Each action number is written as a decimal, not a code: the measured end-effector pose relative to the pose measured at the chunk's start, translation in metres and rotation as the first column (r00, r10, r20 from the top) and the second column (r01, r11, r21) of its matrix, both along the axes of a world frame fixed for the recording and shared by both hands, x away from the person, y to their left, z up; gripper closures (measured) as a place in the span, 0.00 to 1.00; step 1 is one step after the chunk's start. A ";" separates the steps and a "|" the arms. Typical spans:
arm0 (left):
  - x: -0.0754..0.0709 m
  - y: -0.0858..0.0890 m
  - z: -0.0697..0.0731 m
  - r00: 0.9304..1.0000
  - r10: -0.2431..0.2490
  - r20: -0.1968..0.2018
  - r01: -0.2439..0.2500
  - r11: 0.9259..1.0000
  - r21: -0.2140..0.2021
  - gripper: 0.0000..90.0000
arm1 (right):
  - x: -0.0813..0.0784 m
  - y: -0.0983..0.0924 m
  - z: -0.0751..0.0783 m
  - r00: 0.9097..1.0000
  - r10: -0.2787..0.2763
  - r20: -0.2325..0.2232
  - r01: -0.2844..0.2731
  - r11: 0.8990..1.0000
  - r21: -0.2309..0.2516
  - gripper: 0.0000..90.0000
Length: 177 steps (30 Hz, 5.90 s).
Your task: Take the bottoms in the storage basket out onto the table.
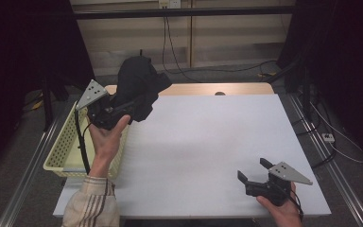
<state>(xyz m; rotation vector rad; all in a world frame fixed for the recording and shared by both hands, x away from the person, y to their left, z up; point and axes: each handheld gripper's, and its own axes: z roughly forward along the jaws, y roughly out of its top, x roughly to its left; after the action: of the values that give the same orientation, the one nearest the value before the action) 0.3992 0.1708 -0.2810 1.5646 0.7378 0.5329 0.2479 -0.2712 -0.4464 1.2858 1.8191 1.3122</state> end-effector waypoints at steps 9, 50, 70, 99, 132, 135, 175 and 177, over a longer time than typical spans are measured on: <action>-0.002 -0.006 0.000 1.000 -0.015 -0.005 0.015 1.000 -0.003 0.58 | 0.000 0.000 0.000 1.000 0.003 0.002 -0.003 1.000 -0.001 0.06; 0.003 -0.043 -0.015 0.991 -0.106 -0.080 0.110 0.993 0.041 0.58 | -0.001 0.002 0.000 1.000 0.015 0.001 -0.015 1.000 0.001 0.06; 0.006 -0.064 -0.030 0.984 -0.136 -0.118 0.146 0.985 0.089 0.58 | -0.001 0.002 0.000 1.000 0.014 -0.001 -0.014 1.000 0.005 0.06; 0.019 -0.084 -0.060 0.971 -0.129 -0.203 0.161 0.976 0.149 0.58 | -0.002 0.001 0.001 1.000 0.016 -0.002 -0.016 1.000 0.006 0.06; 0.031 -0.102 -0.091 0.954 -0.103 -0.282 0.171 0.959 0.227 0.58 | -0.001 0.002 0.001 1.000 0.019 -0.001 -0.019 1.000 0.003 0.06; 0.033 -0.102 -0.095 0.953 -0.098 -0.286 0.169 0.957 0.238 0.58 | -0.001 0.002 0.001 1.000 0.020 -0.001 -0.020 1.000 0.002 0.06; 0.046 -0.121 -0.139 0.917 -0.040 -0.398 0.199 0.908 0.367 0.56 | -0.002 0.002 0.001 1.000 0.023 -0.002 -0.023 1.000 0.001 0.06; 0.047 -0.121 -0.142 0.912 -0.033 -0.409 0.197 0.909 0.367 0.56 | -0.002 0.002 0.001 1.000 0.024 -0.001 -0.024 1.000 0.001 0.06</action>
<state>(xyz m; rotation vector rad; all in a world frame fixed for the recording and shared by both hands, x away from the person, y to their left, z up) 0.4461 0.0499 -0.4232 2.1297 0.8658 0.2863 0.2458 -0.2691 -0.4454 1.2693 1.8399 1.3251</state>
